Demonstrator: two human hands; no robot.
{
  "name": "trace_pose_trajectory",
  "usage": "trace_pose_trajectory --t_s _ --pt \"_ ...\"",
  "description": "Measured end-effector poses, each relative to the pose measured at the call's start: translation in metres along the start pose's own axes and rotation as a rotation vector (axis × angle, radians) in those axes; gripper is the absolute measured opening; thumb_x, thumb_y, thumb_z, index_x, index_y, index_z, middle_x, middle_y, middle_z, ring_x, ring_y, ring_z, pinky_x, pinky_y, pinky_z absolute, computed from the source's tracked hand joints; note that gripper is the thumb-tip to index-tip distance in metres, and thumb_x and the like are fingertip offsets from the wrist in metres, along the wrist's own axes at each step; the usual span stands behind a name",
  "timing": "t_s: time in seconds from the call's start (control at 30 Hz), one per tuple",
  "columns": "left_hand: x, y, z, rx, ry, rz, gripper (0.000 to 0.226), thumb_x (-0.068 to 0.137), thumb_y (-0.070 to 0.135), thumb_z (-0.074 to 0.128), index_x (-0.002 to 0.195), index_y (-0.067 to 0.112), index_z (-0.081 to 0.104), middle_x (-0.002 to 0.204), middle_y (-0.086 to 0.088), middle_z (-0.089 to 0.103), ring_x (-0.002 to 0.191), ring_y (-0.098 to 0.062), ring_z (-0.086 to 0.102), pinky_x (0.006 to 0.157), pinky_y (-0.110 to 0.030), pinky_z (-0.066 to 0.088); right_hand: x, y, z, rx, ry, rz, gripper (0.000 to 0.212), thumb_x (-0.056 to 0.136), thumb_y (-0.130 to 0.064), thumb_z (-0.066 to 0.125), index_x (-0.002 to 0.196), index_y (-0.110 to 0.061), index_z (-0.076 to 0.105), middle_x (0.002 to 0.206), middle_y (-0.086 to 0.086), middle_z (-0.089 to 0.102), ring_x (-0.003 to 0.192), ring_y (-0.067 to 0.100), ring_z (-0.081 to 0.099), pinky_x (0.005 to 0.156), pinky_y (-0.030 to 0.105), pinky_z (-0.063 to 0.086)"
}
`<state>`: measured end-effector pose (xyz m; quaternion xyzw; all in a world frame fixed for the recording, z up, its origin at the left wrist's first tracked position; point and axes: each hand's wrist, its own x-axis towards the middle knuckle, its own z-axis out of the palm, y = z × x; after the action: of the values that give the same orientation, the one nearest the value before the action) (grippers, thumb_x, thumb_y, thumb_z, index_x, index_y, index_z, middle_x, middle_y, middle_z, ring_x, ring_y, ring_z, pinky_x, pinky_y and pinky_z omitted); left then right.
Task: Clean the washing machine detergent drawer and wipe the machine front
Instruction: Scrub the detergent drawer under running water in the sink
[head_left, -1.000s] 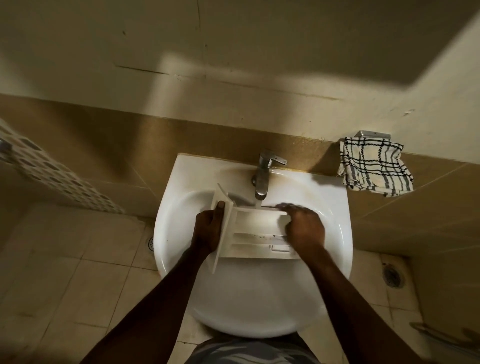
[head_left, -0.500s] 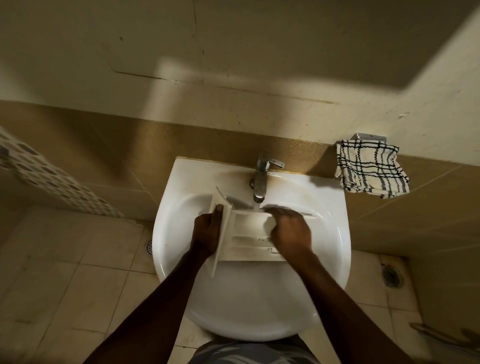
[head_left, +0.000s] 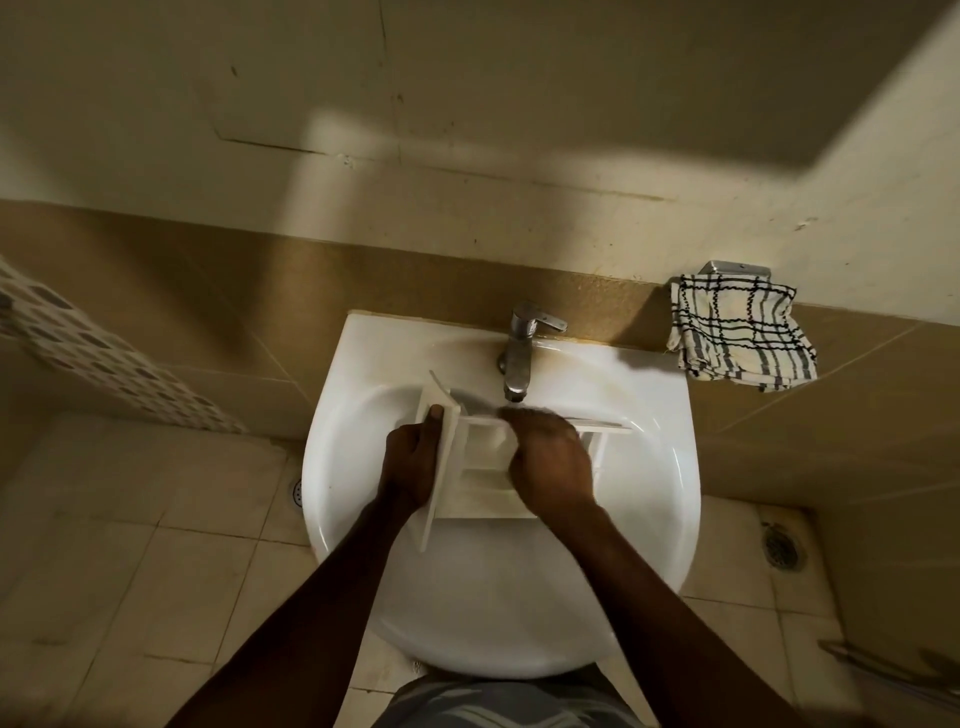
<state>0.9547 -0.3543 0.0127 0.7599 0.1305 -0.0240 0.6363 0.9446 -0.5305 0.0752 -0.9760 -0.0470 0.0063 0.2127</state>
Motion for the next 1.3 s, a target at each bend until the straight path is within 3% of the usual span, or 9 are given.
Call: trace_pose_trajectory --t_s 0.07,0.2,0.43,0.6,0.7,0.9,1.0,1.1,1.3 --pt "0.0 -0.001 0.0 -0.007 0.008 -0.013 0.047 0.097 0.044 0.042 0.064 0.019 0.064 0.054 0.01 0.063 0.055 -0.002 0.063 0.06 -0.021 0.051 -0.003 0.038 -0.011 -0.041 0.035 0.116 0.058 0.079 -0.022 0.03 0.122 -0.024 0.068 0.123 0.0 0.068 0.118 0.023 0.059 0.107 0.031 0.04" --pt "0.001 -0.001 0.0 0.0 0.009 -0.027 0.046 0.103 0.033 0.042 0.065 0.018 0.064 0.057 0.009 0.064 0.055 -0.003 0.064 0.06 -0.022 0.052 -0.001 0.057 -0.015 -0.174 0.005 0.251 0.047 0.085 -0.024 0.039 0.121 -0.018 0.067 0.119 0.008 0.069 0.115 0.027 0.057 0.107 0.033 0.036" --pt "0.001 0.001 0.002 0.043 0.034 0.007 0.043 0.105 0.028 0.04 0.068 0.022 0.062 0.061 0.008 0.062 0.058 -0.008 0.061 0.057 -0.016 0.047 -0.001 -0.04 0.016 0.057 -0.064 0.008 0.047 0.08 -0.013 0.056 0.127 -0.014 0.059 0.122 0.008 0.063 0.119 0.027 0.053 0.104 0.036 0.041" --pt "-0.001 0.001 0.001 0.006 0.028 0.004 0.048 0.105 0.027 0.042 0.061 0.018 0.06 0.049 0.01 0.062 0.051 0.0 0.061 0.054 -0.013 0.048 -0.004 0.033 -0.007 -0.028 0.055 0.104 0.05 0.098 -0.045 0.027 0.112 -0.021 0.069 0.111 0.002 0.071 0.106 0.025 0.062 0.097 0.035 0.043" --pt "-0.002 0.001 0.001 -0.005 0.024 0.021 0.046 0.105 0.028 0.041 0.064 0.02 0.062 0.052 0.015 0.065 0.054 -0.001 0.064 0.056 -0.014 0.051 0.003 0.061 -0.023 -0.05 0.028 0.233 0.047 0.101 -0.039 0.03 0.1 -0.015 0.071 0.101 0.007 0.073 0.097 0.028 0.065 0.088 0.036 0.045" --pt "-0.016 0.0 -0.011 0.043 0.024 0.196 0.068 0.094 0.069 0.036 0.059 0.015 0.058 0.045 0.009 0.056 0.047 -0.004 0.057 0.047 -0.019 0.043 0.025 0.053 -0.033 -0.037 -0.228 0.427 0.036 0.098 -0.04 0.04 0.115 -0.022 0.067 0.122 0.005 0.066 0.116 0.03 0.057 0.096 0.038 0.039" --pt "-0.021 -0.007 -0.024 0.166 0.055 0.378 0.08 0.094 0.074 0.029 0.083 0.007 0.072 0.06 0.002 0.066 0.061 -0.006 0.062 0.054 -0.019 0.047 0.027 0.054 -0.033 0.036 -0.374 0.556 0.039 0.095 -0.049 0.042 0.114 -0.024 0.064 0.117 0.005 0.067 0.116 0.031 0.057 0.098 0.038 0.04" --pt "-0.027 -0.007 -0.026 0.186 0.135 0.395 0.073 0.096 0.071 0.028 0.098 0.014 0.073 0.076 0.003 0.069 0.074 0.002 0.063 0.066 -0.006 0.046 0.016 0.05 -0.03 0.246 -0.161 0.646 0.027 0.09 -0.044 0.047 0.088 -0.022 0.062 0.1 0.006 0.07 0.105 0.031 0.061 0.09 0.037 0.047" --pt "-0.035 -0.003 -0.011 0.018 0.202 0.112 0.056 0.102 0.054 0.035 0.089 0.006 0.06 0.078 0.008 0.065 0.077 -0.006 0.062 0.069 -0.014 0.047 -0.022 0.044 -0.021 0.613 0.311 0.842 0.025 0.084 -0.043 0.066 0.087 -0.019 0.061 0.085 -0.001 0.067 0.084 0.024 0.061 0.073 0.03 0.04"
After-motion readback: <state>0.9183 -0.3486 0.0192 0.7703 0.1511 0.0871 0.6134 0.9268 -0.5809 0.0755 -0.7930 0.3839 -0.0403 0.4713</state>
